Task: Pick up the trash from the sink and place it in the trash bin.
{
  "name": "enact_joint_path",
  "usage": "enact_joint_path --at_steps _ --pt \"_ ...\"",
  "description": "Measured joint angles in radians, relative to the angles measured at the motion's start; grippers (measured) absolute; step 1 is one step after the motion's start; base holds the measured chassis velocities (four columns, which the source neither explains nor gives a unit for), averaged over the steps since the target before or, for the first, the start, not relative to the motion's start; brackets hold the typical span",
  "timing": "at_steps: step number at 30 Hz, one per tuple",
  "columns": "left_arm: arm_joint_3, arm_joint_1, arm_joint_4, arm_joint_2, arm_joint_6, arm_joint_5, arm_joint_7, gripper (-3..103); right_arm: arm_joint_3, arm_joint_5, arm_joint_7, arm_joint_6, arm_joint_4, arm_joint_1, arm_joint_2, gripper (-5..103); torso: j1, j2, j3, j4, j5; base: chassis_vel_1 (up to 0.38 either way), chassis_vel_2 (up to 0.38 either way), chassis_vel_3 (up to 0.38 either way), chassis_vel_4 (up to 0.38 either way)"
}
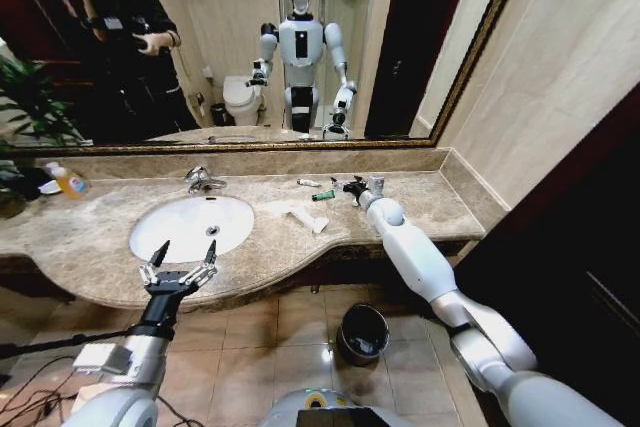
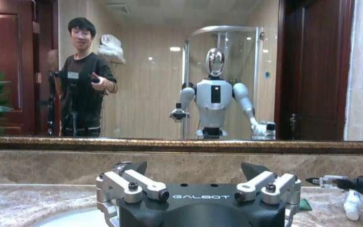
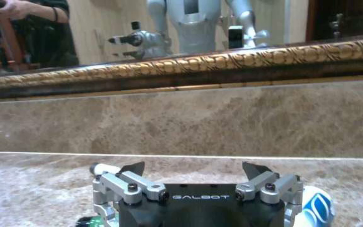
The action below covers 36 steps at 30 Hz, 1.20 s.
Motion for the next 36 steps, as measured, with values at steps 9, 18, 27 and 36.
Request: enact_joint_path --at_steps 9,18,27,36 --pt "0.000 0.000 0.000 0.000 0.000 0.000 0.000 100 0.057 -0.057 0.095 0.009 -0.064 0.006 0.039 100 0.000 0.000 0.000 0.0000 0.0001 0.000 0.000 0.000 0.000" --pt "0.000 0.000 0.000 0.000 0.000 0.000 0.000 100 0.080 -0.073 0.262 0.008 0.002 -0.049 0.014 100 0.000 0.000 0.000 -0.0001 0.0000 0.000 0.000 0.000 0.000" --pt "0.000 0.000 0.000 0.000 0.000 0.000 0.000 100 0.080 -0.057 0.359 0.010 0.041 -0.091 0.033 100 0.000 0.000 0.000 0.0000 0.0000 0.000 0.000 0.000 0.000" --pt "0.000 0.000 0.000 0.000 0.000 0.000 0.000 100 0.070 -0.033 0.389 -0.004 0.074 -0.110 0.042 100 0.000 0.000 0.000 0.0000 0.0000 0.000 0.000 0.000 0.000"
